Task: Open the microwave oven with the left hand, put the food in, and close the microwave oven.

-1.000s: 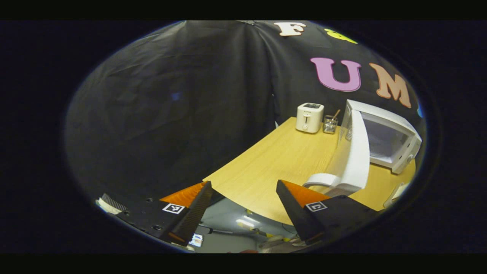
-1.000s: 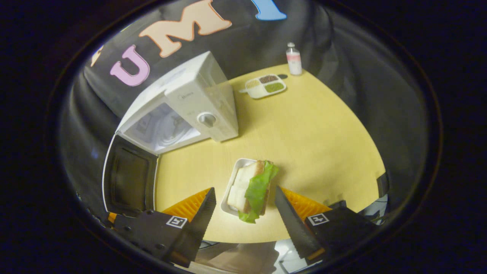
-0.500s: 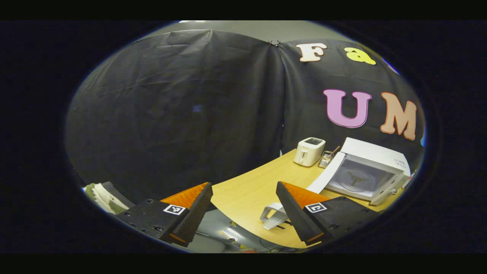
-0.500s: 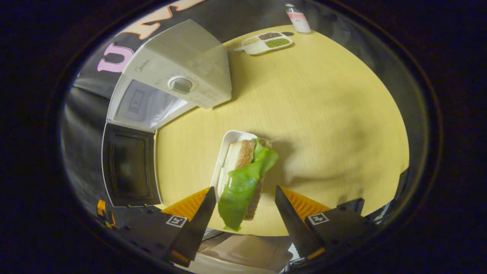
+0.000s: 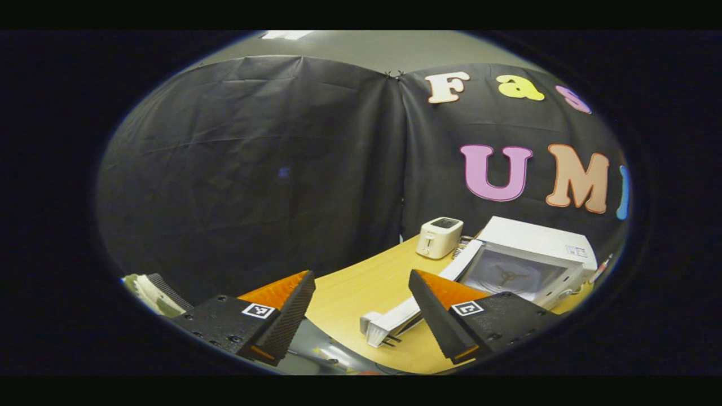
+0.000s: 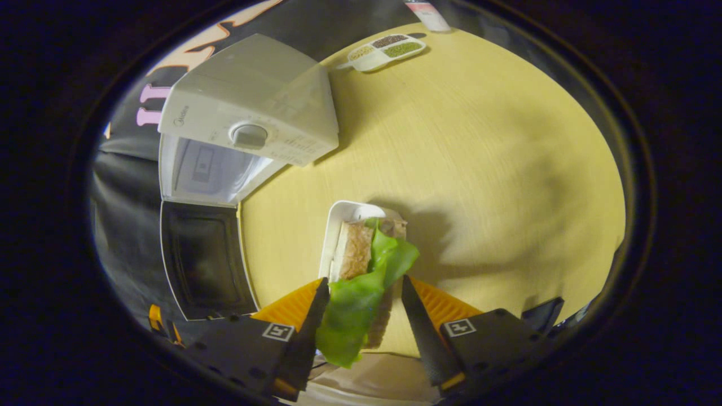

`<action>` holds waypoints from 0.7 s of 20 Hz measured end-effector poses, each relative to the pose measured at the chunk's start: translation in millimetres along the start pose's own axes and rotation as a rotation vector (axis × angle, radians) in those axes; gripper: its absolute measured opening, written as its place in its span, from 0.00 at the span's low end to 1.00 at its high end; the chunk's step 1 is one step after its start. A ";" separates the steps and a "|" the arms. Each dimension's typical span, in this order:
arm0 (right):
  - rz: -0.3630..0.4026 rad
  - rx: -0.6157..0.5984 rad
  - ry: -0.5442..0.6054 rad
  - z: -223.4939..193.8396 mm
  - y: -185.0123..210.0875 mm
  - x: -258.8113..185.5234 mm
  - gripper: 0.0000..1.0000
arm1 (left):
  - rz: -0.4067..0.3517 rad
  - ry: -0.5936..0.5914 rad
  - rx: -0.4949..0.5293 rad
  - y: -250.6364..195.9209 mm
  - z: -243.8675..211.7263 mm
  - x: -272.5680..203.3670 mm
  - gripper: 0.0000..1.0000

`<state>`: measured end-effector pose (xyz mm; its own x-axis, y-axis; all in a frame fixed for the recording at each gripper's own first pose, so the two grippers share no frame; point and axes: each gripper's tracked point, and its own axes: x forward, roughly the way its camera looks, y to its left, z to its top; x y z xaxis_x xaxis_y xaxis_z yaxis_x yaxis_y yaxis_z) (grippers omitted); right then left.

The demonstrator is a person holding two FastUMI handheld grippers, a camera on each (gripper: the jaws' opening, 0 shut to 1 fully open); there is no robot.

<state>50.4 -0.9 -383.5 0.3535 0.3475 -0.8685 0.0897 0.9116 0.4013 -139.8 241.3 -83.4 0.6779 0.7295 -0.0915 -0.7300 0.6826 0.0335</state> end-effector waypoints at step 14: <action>0.021 0.049 -0.109 3.7 13.5 -16.6 0.36 | -0.141 0.009 0.026 -34.1 2.2 17.4 0.99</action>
<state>49.3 4.8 -362.6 0.4550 0.3383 -0.8237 0.1255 0.8914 0.4354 -102.9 230.7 -83.9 0.7725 0.6262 -0.1061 -0.6252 0.7791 0.0459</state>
